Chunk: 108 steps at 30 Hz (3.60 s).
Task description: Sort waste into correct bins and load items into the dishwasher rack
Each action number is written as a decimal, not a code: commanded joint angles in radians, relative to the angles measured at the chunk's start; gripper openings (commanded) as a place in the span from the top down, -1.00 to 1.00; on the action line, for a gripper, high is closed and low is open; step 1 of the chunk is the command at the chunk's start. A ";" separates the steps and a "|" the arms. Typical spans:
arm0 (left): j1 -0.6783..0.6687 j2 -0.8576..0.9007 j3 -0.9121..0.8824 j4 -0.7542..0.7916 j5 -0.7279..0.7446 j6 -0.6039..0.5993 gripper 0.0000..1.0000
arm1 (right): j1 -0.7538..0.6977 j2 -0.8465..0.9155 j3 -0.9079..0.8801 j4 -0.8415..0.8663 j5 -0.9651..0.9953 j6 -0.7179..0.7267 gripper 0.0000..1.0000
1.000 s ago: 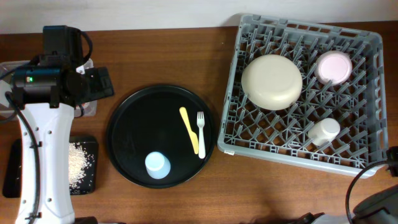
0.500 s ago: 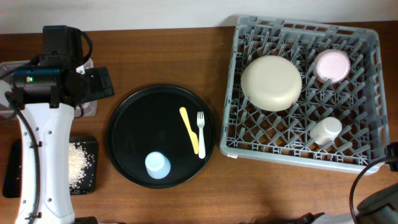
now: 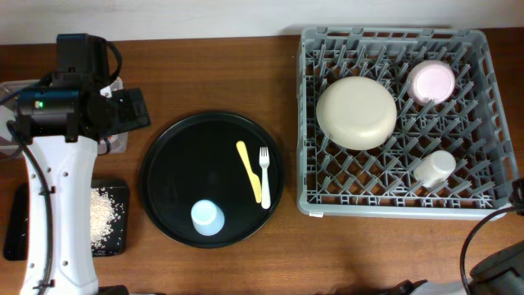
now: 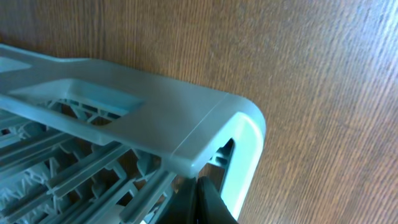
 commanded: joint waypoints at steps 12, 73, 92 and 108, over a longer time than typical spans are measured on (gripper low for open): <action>0.002 -0.002 0.008 0.001 -0.011 -0.006 -0.99 | 0.278 -0.120 0.434 -0.451 -0.525 -0.526 0.32; 0.002 -0.002 0.008 0.002 -0.011 -0.006 -0.99 | 2.078 0.450 0.479 -0.072 0.182 -0.814 -0.26; 0.002 -0.002 0.008 0.002 -0.011 -0.006 -0.99 | 1.629 -0.072 0.482 -0.450 0.199 -0.530 -0.04; 0.002 -0.002 0.008 0.002 -0.011 -0.006 -0.99 | 1.012 -0.084 0.287 -0.596 0.232 -0.461 -0.04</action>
